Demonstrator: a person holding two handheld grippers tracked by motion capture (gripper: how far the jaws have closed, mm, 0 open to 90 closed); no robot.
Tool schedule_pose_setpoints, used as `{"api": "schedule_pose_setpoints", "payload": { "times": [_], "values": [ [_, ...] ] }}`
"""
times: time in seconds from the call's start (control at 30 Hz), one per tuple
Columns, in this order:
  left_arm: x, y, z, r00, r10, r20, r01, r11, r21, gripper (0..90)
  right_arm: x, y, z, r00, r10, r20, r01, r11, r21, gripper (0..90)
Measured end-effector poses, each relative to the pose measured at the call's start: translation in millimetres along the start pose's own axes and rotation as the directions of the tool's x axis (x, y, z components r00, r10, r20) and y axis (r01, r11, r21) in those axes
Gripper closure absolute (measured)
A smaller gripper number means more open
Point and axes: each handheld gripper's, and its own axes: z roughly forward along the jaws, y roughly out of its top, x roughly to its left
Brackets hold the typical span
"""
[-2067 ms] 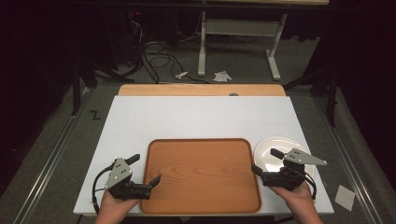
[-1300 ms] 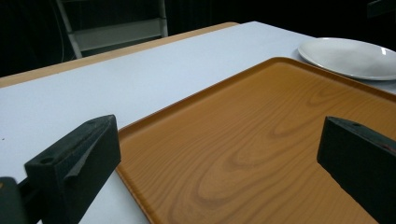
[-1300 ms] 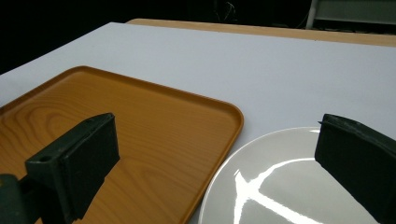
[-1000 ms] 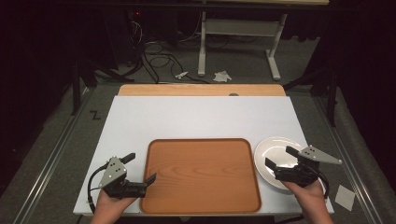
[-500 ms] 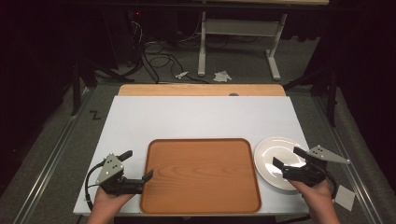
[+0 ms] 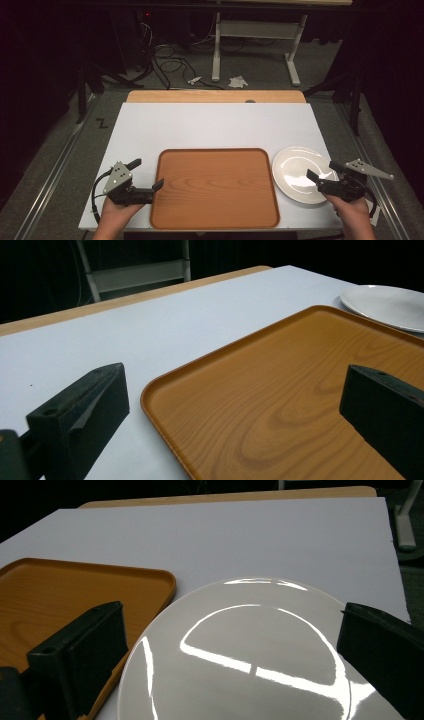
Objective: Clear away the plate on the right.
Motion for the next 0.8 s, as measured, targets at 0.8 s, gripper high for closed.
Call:
{"api": "schedule_pose_setpoints", "payload": {
  "times": [0.8],
  "values": [
    [0.6,2.9,3.7,1.0000,0.000,0.000,0.000,0.9999,0.012,0.6,-22.8,-17.6,-16.7,0.9894,0.124,0.076,-0.127,0.991,0.043,1.3]
  ]
}}
